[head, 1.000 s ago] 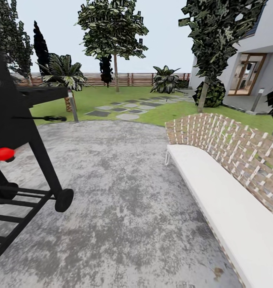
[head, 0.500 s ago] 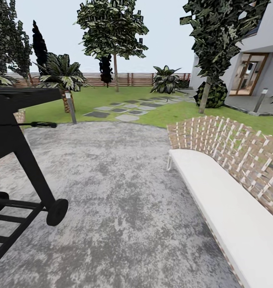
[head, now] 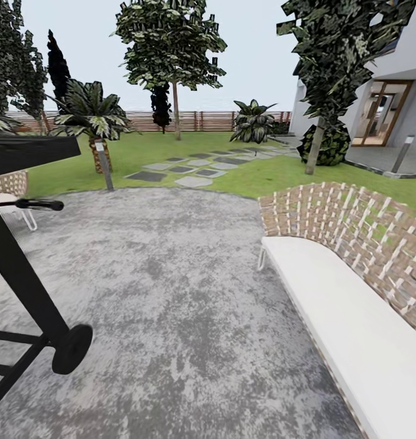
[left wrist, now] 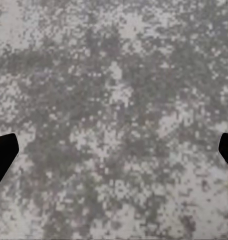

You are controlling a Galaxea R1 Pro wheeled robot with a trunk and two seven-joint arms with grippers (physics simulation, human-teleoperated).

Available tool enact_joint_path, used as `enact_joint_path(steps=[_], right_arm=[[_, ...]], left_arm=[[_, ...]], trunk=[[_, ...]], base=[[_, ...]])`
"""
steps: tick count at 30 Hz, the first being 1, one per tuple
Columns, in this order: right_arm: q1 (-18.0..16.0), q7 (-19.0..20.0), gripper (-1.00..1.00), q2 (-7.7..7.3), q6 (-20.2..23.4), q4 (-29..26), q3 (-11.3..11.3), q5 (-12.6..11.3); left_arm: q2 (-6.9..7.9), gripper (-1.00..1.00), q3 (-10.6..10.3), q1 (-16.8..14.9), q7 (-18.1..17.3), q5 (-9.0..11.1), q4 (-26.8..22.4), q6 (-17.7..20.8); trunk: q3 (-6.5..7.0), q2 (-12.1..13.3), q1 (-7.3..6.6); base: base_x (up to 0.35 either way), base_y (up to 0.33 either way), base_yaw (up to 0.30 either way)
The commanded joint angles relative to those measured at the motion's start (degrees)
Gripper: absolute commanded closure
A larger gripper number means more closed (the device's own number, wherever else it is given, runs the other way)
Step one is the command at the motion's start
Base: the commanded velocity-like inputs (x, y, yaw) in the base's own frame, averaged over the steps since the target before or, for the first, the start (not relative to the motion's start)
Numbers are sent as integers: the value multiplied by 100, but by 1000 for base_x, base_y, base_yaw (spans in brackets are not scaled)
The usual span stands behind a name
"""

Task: In the garden, pick up the pesticide atomizer on the floor and spray pesticide onto both trees until each tree trunk is fully covered.

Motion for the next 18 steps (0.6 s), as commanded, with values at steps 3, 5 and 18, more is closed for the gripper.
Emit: enact_joint_path(steps=[3, 5, 18], right_arm=[[0, 0, -100, 0, 0, 0, 0, 0], [0, 0, -100, 0, 0, 0, 0, 1], [0, 0, -100, 0, 0, 0, 0, 1]], left_arm=[[0, -100, 0, 0, 2, 0, 0, 0], [0, -100, 0, 0, 3, 0, 0, 0], [0, -100, 2, 0, 3, 0, 0, 0]], trunk=[[0, 0, 0], [0, 0, 0], [0, 0, 0]], base=[[340, 0, 0], [340, 0, 0], [340, 0, 0]])
